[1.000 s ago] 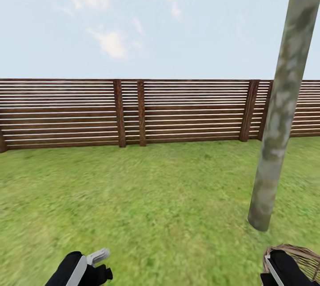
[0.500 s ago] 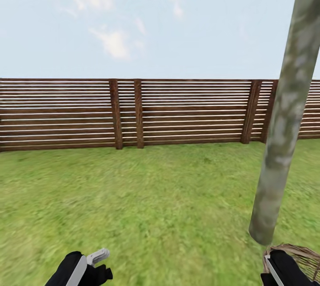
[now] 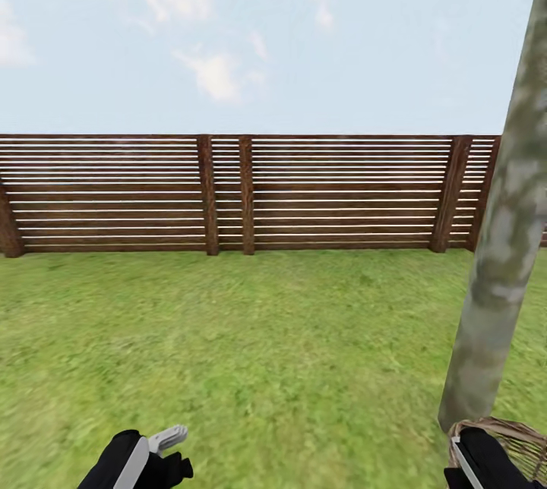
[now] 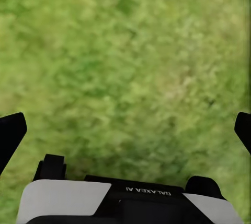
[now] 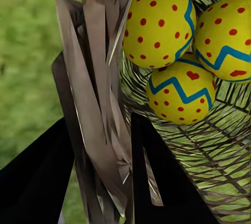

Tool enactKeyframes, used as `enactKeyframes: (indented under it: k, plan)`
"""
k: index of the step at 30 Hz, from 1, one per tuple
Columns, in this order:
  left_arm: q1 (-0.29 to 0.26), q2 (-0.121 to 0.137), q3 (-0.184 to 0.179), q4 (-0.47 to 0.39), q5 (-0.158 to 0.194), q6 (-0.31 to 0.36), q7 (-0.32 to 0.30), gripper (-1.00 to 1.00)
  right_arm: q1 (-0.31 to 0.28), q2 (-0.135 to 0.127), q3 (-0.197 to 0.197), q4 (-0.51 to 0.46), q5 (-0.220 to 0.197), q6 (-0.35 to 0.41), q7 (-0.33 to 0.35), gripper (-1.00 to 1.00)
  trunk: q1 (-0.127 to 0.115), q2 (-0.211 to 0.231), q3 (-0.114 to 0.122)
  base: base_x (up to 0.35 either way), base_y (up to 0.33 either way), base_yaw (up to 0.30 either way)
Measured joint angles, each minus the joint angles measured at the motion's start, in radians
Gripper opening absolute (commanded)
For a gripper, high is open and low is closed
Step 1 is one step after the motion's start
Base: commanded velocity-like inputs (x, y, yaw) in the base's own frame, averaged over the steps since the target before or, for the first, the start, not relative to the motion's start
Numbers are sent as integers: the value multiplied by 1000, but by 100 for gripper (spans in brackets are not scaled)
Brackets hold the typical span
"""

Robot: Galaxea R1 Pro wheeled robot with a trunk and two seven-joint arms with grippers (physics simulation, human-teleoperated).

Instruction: Take the three Easter eggs out of the wicker basket on the lawn in the garden, then place them on the lawn next to a single tree (choose any tree) so that all three eggs are next to the same tree and none are left in the basket.

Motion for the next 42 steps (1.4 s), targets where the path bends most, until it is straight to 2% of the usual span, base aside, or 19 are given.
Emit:
enactKeyframes:
  k: [5, 12, 38, 42]
  plan:
    - [1, 0, 0, -1, 0, 0, 0, 100, 0, 3, 0, 5, -15, -2, 0, -100, 0, 0, -1, 0, -1, 245]
    - [0, 0, 0, 1, 0, 0, 1, 100, 0, 3, 1, 7, -7, -1, 1, -100, 0, 0, -1, 0, 0, 14]
    - [0, 0, 0, 1, -1, 0, 2, 100, 0, 3, 1, 7, -11, -1, 0, -100, 100, -182, -83, 0, 0, 0]
    - [0, -1, 0, 0, 0, 0, -2, 100, 0, 3, 2, 7, -12, -1, 1, -100, 100, -182, -83, 35, 0, 0]
